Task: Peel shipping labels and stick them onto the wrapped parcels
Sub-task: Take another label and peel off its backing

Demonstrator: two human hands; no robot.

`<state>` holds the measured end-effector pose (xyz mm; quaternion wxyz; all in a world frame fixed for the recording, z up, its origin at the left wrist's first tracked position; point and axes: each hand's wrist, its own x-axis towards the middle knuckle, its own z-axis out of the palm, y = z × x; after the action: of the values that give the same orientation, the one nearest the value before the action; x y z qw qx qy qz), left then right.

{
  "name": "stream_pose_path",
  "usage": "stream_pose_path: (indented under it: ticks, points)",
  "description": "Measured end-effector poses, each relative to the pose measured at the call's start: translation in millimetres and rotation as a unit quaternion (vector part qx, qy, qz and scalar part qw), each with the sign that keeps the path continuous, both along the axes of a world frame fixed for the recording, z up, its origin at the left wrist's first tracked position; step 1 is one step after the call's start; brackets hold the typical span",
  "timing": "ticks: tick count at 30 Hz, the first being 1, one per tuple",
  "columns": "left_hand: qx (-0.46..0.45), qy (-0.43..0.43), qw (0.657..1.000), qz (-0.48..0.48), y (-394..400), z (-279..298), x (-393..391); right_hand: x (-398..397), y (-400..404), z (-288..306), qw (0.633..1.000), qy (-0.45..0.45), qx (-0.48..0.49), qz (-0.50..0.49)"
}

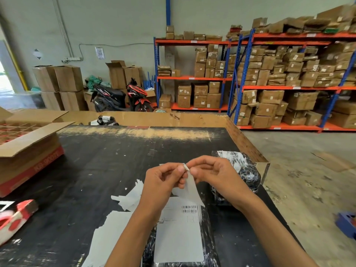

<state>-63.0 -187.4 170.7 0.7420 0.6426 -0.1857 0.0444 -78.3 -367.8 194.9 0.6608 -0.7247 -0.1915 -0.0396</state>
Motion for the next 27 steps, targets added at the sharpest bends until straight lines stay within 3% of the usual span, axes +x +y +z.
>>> stream_pose_path:
  ticks: [6, 12, 16, 19, 27]
  points:
    - [0.060, -0.044, 0.997, -0.005, -1.8, 2.3, 3.4, 1.4, -4.1, 2.7, 0.998, -0.031, -0.033, -0.051]
    - [0.092, -0.045, 0.995, -0.012, -3.5, -0.4, 9.2, 4.6, -8.0, -1.2, 0.998, 0.044, 0.036, -0.038]
    - [-0.061, 0.075, 0.995, -0.036, -4.9, -3.9, 11.6, 9.2, -9.3, -5.0, 0.973, 0.099, 0.189, -0.086]
    - [-0.165, 0.133, 0.977, -0.013, -0.2, -5.8, 15.5, 10.2, -12.6, -9.7, 0.959, 0.104, 0.240, -0.111]
    - [-0.173, 0.259, 0.930, 0.197, -7.6, -3.8, 51.0, 5.0, 4.4, -26.4, 0.969, 0.089, 0.219, -0.075]
